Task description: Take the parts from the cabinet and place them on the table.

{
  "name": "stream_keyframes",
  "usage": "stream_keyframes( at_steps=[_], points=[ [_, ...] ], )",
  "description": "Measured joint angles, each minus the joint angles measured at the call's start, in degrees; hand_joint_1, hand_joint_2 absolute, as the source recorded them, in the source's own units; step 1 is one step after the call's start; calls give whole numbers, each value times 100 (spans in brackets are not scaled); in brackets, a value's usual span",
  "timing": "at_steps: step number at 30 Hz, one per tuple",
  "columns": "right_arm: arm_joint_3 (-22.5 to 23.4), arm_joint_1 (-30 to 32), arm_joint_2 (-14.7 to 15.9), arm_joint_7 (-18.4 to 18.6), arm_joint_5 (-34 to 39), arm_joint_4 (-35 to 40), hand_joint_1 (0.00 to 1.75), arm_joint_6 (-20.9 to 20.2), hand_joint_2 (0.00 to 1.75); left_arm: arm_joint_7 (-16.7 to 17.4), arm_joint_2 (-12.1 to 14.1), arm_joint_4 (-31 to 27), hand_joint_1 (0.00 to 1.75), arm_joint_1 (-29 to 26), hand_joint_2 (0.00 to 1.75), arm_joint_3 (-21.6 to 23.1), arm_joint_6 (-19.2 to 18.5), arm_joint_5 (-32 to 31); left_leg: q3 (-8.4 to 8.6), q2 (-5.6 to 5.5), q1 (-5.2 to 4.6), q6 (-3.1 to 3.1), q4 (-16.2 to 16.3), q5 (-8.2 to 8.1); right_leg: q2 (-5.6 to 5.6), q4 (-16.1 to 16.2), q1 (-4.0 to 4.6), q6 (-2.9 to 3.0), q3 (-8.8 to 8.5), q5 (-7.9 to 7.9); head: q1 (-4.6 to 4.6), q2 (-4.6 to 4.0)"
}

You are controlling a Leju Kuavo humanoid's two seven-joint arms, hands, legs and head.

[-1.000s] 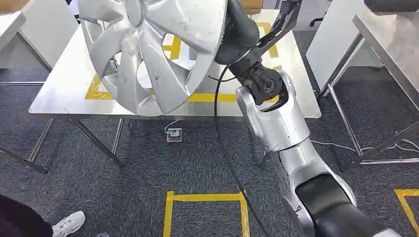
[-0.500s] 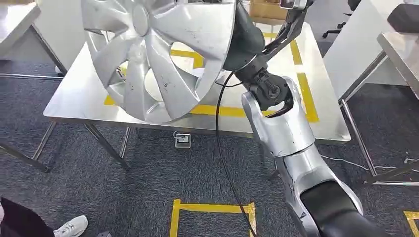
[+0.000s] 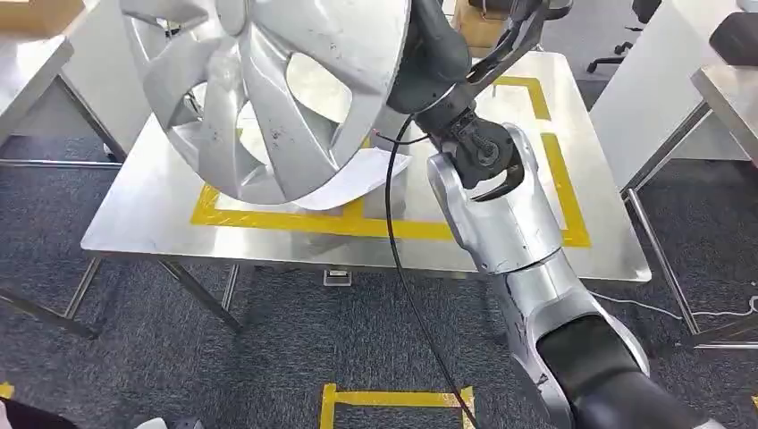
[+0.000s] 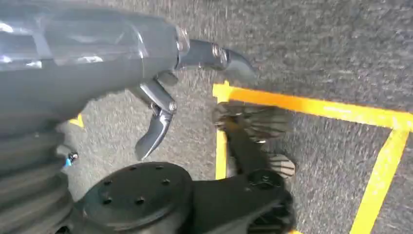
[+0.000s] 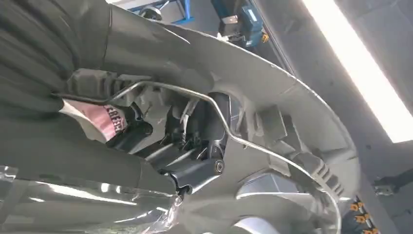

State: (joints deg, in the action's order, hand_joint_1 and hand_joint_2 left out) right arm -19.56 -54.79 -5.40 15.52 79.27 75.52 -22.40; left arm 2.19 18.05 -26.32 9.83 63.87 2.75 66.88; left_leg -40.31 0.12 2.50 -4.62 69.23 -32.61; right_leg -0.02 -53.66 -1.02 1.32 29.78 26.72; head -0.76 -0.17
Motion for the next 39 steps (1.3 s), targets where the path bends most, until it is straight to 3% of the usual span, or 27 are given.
stream_keyframes(
  at_steps=[2,3,4,5,6,8,9,10,12,13,14,15,16,17,18,19,20,22,23,24,25,28,29,33,39],
  points=[
    [-9,0,-2,0,-9,-24,175,0,175,-2,24,2,0,-5,175,0,-13,-2,186,97,155,-228,-808,741,-2,-210,-128,-187,-59,222,37,0],
    [-15,17,-4,0,-11,-37,175,0,175,-2,2,2,0,-16,175,0,-24,-9,106,93,151,-348,-813,761,7,-332,-134,-286,-59,335,107,0],
    [-13,20,-13,-4,-6,-46,175,-7,175,0,2,4,0,-16,175,-2,-26,-13,51,130,113,-88,-832,512,29,-457,-141,-338,30,398,233,-2],
    [-22,17,-15,-7,-11,-46,175,-7,175,-2,31,11,0,-26,175,-2,-24,-17,52,135,122,102,-716,629,43,-478,-135,-358,73,463,195,0],
    [-39,38,-17,-7,-13,-52,175,-7,175,7,31,15,0,-27,175,4,-24,-17,30,149,123,167,-665,576,34,-483,-137,-385,43,487,135,0],
    [-26,23,-13,-7,-9,-52,175,-13,175,0,33,15,0,-28,175,2,-31,-17,84,96,115,223,-639,547,17,-465,-157,-458,-6,508,41,0],
    [-31,19,-13,-7,-11,-52,175,-15,175,-2,48,18,0,-28,175,2,-31,-17,126,94,107,237,-645,525,9,-713,-155,-452,109,499,-50,0],
    [-31,18,-13,-7,-13,-54,175,-13,175,-4,46,17,0,-24,175,4,-31,-17,162,93,88,246,-652,494,7,-1133,-138,-444,353,583,-96,0],
    [-31,35,-9,-7,-9,-61,175,-15,175,-4,48,22,0,-31,175,7,-31,-17,246,98,36,282,-654,410,3,-2028,-92,-391,942,984,-192,0],
    [-31,44,-5,-7,-9,-66,175,-15,175,-2,48,26,0,-33,175,7,-31,-17,301,99,-1,304,-654,363,4,-2287,-59,-343,1150,1114,-229,0],
    [-31,54,-4,-7,-9,-72,175,-15,175,-2,48,26,0,-32,175,9,-31,-17,367,96,-43,322,-657,317,5,-2325,-18,-283,1249,1083,-256,0],
    [-31,54,-4,-7,-9,-74,175,-15,175,-4,48,26,0,-28,175,7,-31,-17,449,90,-94,330,-660,265,5,-2146,45,-181,1245,886,-293,0],
    [-31,48,-4,-7,-9,-72,175,-15,175,-7,48,26,0,-22,175,7,-31,-11,537,79,-152,353,-669,216,12,-1781,120,-55,1157,560,-330,0],
    [-28,40,-2,-7,-11,-70,175,-15,175,-17,46,26,0,-17,175,2,-31,0,635,72,-213,378,-694,176,27,-1308,221,116,1021,154,-361,0],
    [-31,35,-2,-7,-13,-72,175,-13,175,-26,8,13,0,-21,175,4,-31,0,655,73,-171,400,-749,158,35,-857,369,356,911,-216,-357,0],
    [-20,17,2,-15,-4,-70,175,-18,175,-37,-38,4,0,-3,175,0,-9,2,713,59,-204,391,-803,152,41,-758,364,434,886,-187,-233,0],
    [-22,-18,-13,-17,-9,-68,175,-2,175,-55,-20,9,0,18,175,-2,20,-4,725,59,-167,360,-877,187,51,-554,411,338,777,-178,-236,0],
    [-28,-34,-15,-18,-11,-50,175,-2,175,-66,-40,-7,0,33,175,4,42,-17,789,55,-115,273,-963,348,54,-288,444,420,628,-265,-313,0],
    [-22,-31,-11,-18,-13,-46,175,-2,175,-83,-50,-9,0,33,175,4,24,-15,862,41,-141,254,-1027,329,29,-132,434,445,501,-323,-332,0],
    [-24,-36,-7,-18,-24,-50,175,4,175,-94,-66,-9,0,31,175,4,31,-9,930,0,-147,340,-1100,428,33,-109,405,174,438,-366,-337,-2],
    [-24,-49,-2,-15,-44,-50,175,22,175,-87,-63,-9,0,50,175,4,46,-9,951,-13,-166,369,-1098,428,42,-59,371,33,390,-314,-332,0],
    [-20,-31,24,-18,-50,-50,175,50,175,-85,-48,-2,0,48,175,2,50,-9,1026,-31,-182,376,-1202,275,33,-142,360,26,411,-251,-267,0],
    [-15,-27,35,-31,-50,-52,175,50,175,-85,-46,0,0,48,175,2,50,-22,1047,-37,-189,442,-1244,217,29,-189,358,24,437,-228,-253,0],
    [-24,50,50,-37,-214,-59,175,-20,175,-83,-22,-46,0,32,175,7,146,-61,1048,-43,-206,449,-1243,218,20,-224,333,31,447,-212,-236,0],
    [-46,-10,9,-46,-437,-76,175,-155,175,-101,236,-347,0,-7,175,-9,487,-103,1048,-20,-207,449,-1246,219,21,-230,330,35,448,-210,-227,0]
  ],
)
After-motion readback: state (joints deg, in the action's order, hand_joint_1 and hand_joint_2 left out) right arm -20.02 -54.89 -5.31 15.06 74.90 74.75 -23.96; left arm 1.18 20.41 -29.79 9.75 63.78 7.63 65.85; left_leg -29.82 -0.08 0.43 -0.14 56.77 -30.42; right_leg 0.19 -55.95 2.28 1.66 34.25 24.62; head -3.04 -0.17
